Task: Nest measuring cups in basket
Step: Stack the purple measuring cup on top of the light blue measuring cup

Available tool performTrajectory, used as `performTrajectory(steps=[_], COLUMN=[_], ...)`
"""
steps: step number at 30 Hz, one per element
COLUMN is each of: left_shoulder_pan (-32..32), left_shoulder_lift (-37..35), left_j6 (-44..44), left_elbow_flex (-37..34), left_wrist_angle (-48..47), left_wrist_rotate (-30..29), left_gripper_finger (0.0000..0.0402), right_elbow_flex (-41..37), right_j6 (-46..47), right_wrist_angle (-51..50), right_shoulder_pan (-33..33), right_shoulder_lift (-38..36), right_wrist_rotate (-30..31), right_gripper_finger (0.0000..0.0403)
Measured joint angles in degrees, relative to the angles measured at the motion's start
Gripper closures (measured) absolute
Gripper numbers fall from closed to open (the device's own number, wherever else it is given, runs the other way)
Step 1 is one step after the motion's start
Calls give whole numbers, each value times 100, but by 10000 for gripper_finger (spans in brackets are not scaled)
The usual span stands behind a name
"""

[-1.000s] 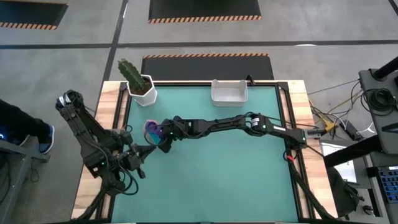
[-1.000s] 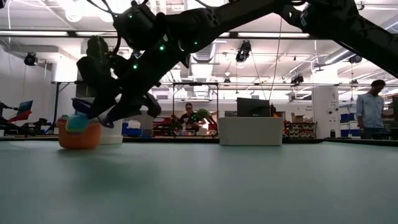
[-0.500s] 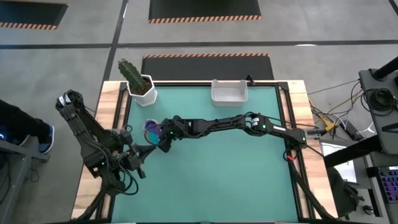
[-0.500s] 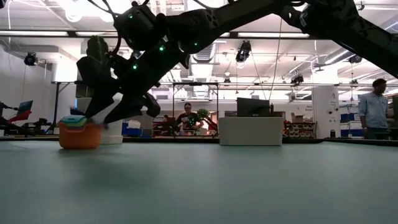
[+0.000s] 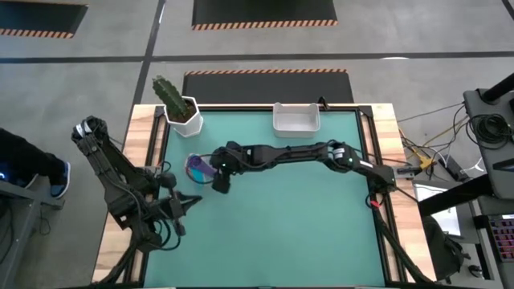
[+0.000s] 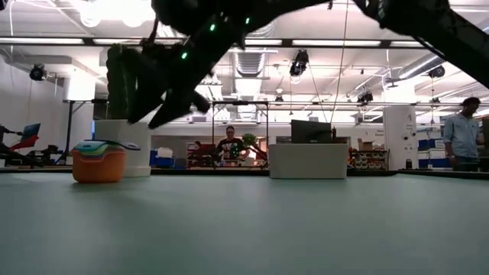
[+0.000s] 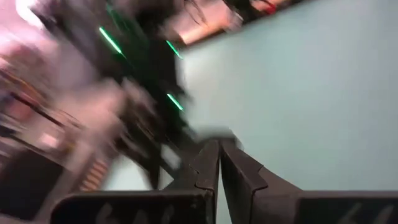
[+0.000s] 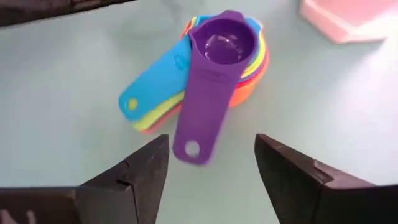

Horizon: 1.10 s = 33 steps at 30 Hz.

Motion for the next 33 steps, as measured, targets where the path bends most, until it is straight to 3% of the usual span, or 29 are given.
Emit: performTrajectory(steps=[4,9,13,23,33], left_shoulder_pan=[60,58,75,440,465], left_shoulder_lift=[68,389,713,1222,1245], left_j6=[-1284,-3798,-4647,-5167,-5099], left_elbow_flex=[-19,-219,-681,-1525,-1876], left_wrist_angle=[-391,-1555,-1708,-1449,-740], left_wrist_rotate=[1060,2200,3022,2696,1979], left_gripper_finger=[402,402,402,402,402], right_elbow_flex=[10,-130,-634,-2812,-4229], right_j6=[-546,-1128,-1307,-1404,-1001], right_wrist_angle=[-657,-1266,-961,2330,5544], right_shoulder_pan=[0,0,0,-149,-459], right_shoulder_lift=[-320,-686,-1072,-1449,-1232], right_wrist_rotate=[7,15,16,12,9], right_gripper_finger=[194,231,269,385,394])
